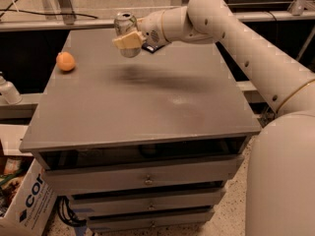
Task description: Move 7up can near orange
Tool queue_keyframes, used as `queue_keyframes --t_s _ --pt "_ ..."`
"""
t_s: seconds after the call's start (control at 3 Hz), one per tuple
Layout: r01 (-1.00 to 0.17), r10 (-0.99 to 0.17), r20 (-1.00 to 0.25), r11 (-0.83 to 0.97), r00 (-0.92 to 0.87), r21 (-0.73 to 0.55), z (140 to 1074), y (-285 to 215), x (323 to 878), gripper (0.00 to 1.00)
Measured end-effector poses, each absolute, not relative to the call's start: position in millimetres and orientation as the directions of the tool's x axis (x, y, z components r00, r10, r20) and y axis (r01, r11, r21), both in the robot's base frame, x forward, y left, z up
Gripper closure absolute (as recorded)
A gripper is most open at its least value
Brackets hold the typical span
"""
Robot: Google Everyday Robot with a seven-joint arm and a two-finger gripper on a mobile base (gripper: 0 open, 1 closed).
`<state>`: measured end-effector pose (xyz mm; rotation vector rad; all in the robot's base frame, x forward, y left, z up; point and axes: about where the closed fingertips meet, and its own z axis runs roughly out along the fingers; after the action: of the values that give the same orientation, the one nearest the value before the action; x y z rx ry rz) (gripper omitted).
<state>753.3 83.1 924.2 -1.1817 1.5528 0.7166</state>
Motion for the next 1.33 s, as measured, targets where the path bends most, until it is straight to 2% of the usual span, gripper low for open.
queue_keyframes --t_s 0.67,1.33 --pt "-0.953 -0.282 -0.958 0.302 -0.051 -0.038 902.4 131.0 750.7 1.00" --pt "-0.968 -0.281 -0.958 0.250 -0.058 -0.014 873.2 177.9 754.9 1.00"
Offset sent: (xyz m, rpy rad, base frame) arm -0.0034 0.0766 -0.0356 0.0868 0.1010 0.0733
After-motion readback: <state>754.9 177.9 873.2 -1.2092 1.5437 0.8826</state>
